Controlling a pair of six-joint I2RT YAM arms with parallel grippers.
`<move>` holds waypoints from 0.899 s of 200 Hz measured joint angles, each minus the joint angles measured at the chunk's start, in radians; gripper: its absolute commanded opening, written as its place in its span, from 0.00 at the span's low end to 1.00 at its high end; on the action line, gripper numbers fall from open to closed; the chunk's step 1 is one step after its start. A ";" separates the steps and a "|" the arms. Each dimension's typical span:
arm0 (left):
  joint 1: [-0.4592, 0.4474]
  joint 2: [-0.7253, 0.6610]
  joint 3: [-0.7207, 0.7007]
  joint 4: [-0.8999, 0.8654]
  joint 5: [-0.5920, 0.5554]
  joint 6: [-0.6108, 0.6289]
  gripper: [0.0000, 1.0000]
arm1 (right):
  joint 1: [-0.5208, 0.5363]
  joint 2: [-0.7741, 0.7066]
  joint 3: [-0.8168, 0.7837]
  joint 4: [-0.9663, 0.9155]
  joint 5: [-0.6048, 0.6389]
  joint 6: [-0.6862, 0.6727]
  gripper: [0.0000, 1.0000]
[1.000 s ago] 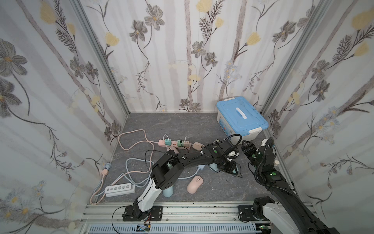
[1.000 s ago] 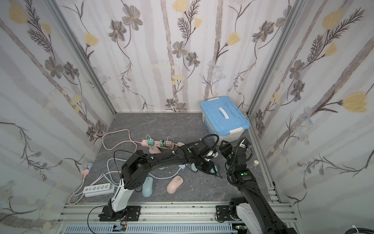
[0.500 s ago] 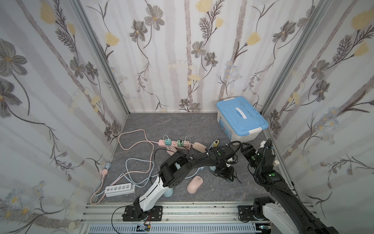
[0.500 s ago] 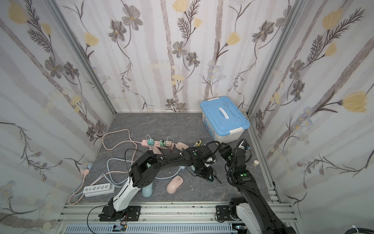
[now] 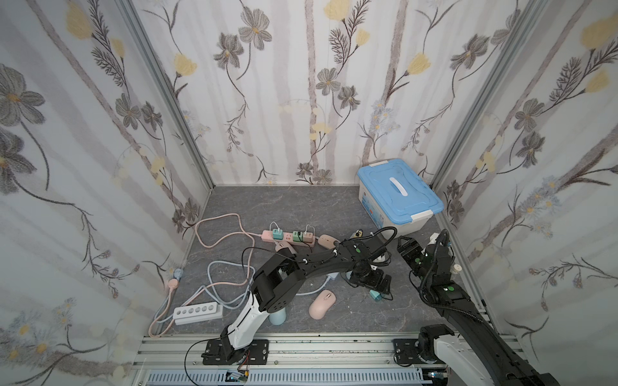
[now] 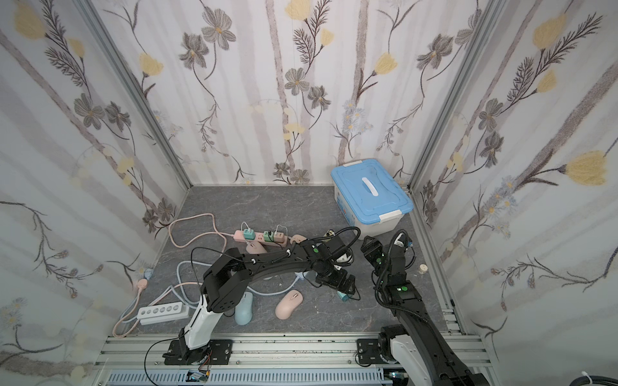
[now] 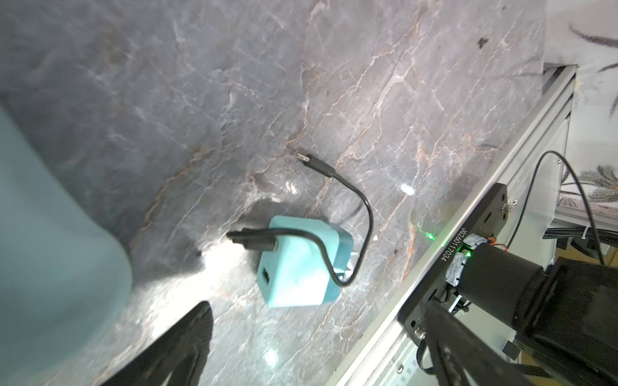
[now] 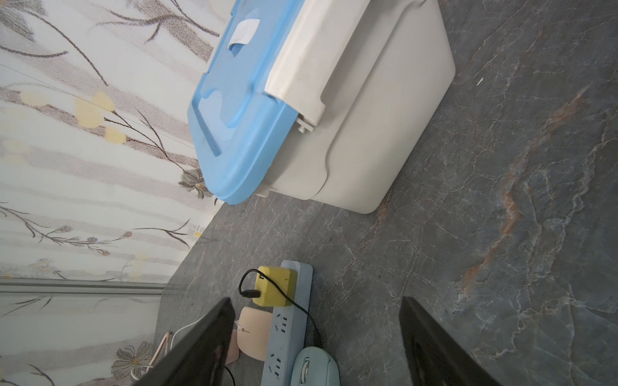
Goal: Unplug the wireless mouse
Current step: Place the plug at the center of the board, then pick up the mouse from the center of the board.
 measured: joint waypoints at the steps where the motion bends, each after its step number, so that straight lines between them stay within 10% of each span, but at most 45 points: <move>1: 0.000 -0.005 -0.003 0.000 -0.002 0.000 1.00 | 0.000 0.000 0.000 0.000 -0.001 0.000 0.79; 76: -0.003 -0.256 -0.208 0.029 -0.185 0.005 1.00 | 0.000 0.051 0.000 0.005 -0.047 -0.019 0.78; 180: -0.019 -0.027 -0.074 0.068 -0.530 0.076 0.91 | 0.005 0.055 -0.021 0.005 -0.076 -0.053 0.78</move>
